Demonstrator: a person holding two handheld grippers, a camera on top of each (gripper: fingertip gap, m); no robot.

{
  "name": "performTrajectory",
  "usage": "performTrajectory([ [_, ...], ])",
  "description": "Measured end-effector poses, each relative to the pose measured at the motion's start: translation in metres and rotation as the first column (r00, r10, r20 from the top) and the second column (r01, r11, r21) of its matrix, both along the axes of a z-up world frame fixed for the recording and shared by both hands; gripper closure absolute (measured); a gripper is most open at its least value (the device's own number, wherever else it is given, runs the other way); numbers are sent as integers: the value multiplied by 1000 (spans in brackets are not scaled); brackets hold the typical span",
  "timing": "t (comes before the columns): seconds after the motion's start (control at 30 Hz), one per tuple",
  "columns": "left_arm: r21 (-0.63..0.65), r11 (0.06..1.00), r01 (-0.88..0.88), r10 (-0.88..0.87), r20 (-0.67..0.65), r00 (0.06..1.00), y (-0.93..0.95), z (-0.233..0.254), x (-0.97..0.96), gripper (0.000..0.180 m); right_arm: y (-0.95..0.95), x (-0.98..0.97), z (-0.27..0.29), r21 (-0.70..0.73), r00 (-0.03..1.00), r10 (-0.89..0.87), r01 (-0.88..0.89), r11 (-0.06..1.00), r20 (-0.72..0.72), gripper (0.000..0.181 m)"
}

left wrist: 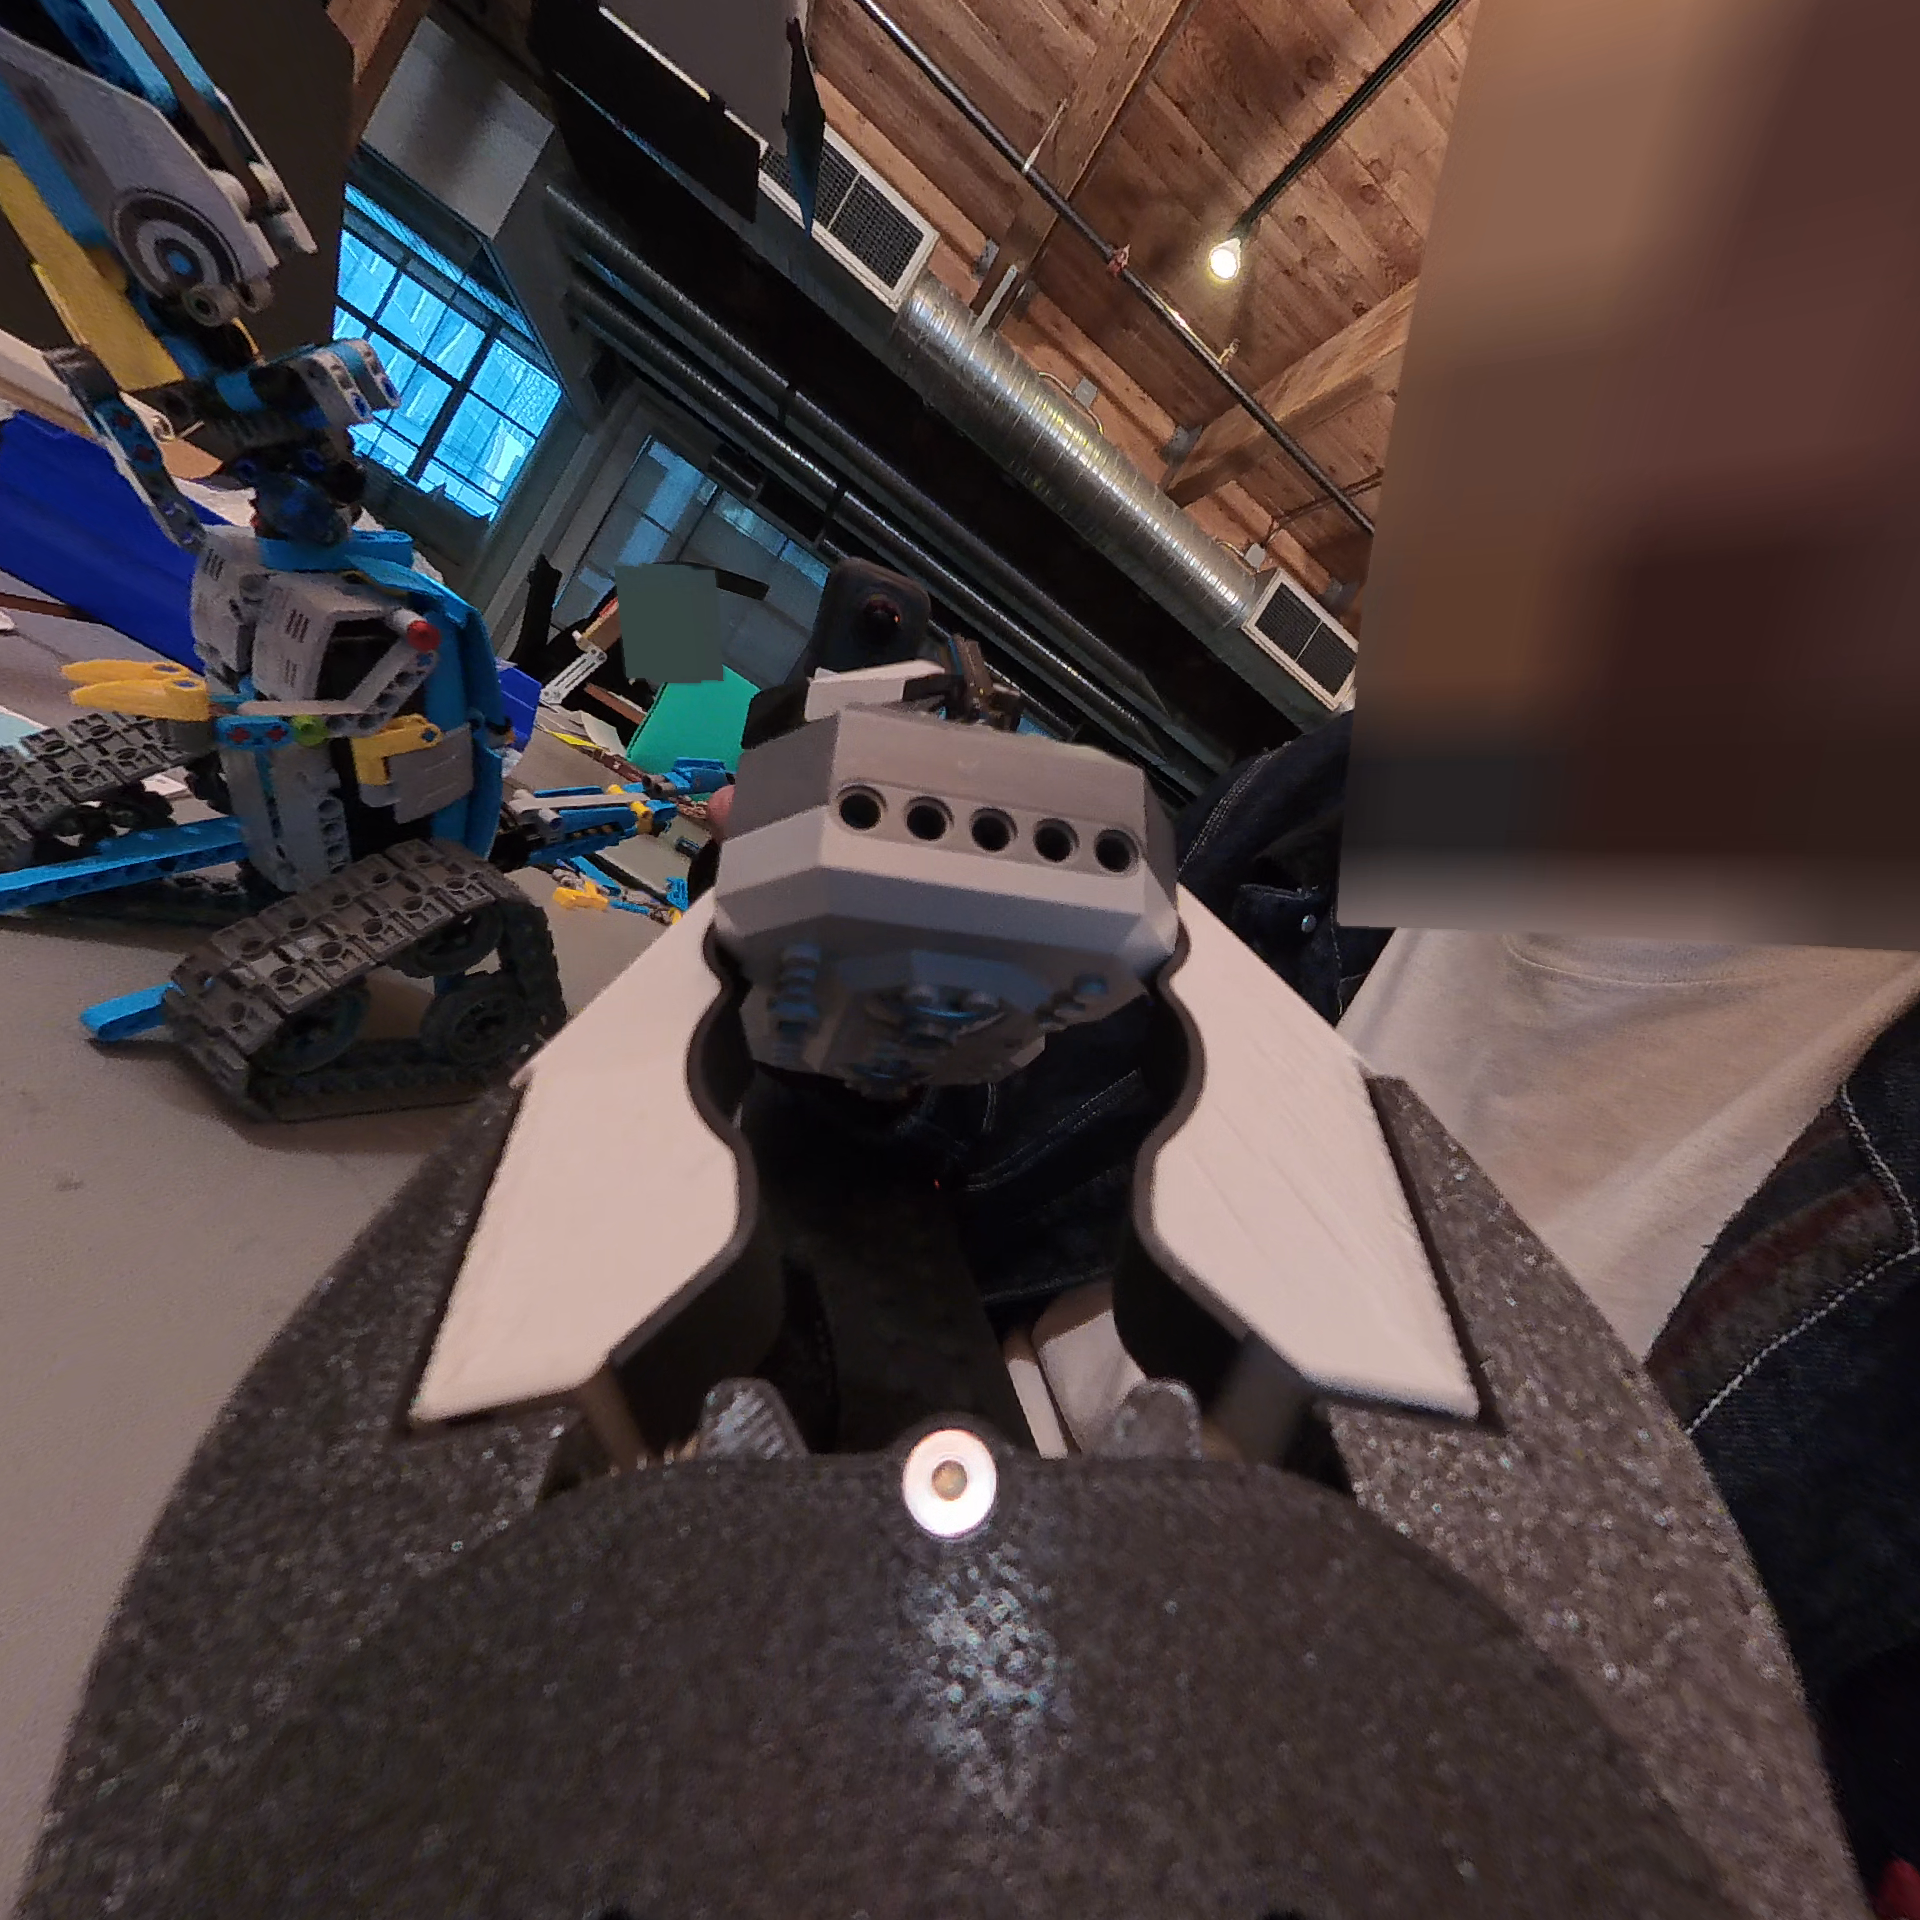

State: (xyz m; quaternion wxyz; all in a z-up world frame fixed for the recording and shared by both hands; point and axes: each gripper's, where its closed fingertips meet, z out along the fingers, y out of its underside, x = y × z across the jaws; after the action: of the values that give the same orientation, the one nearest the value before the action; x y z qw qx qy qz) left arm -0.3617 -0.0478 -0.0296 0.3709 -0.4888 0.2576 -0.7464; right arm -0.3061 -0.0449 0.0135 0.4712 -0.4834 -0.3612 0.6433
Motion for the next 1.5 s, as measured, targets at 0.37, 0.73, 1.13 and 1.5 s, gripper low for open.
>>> performTrajectory([
  [0.37,1,1000,15,-15,-10,1000,-2,-2,3,105,1,-2,-5,-10,1000,5,-5,1000,24,168],
  [0.73,60,996,-71,76,-101,992,4,-8,3,106,4,-1,-14,-1,993,12,-12,1000,117,168],
  [1.13,-5,973,230,-191,-575,796,1,-96,12,106,-8,-13,-79,286,933,-76,-30,958,352,168],
  [1.5,146,934,325,-153,-658,737,-7,-105,9,105,-15,-3,-105,344,891,-71,-98,934,448,168],
])
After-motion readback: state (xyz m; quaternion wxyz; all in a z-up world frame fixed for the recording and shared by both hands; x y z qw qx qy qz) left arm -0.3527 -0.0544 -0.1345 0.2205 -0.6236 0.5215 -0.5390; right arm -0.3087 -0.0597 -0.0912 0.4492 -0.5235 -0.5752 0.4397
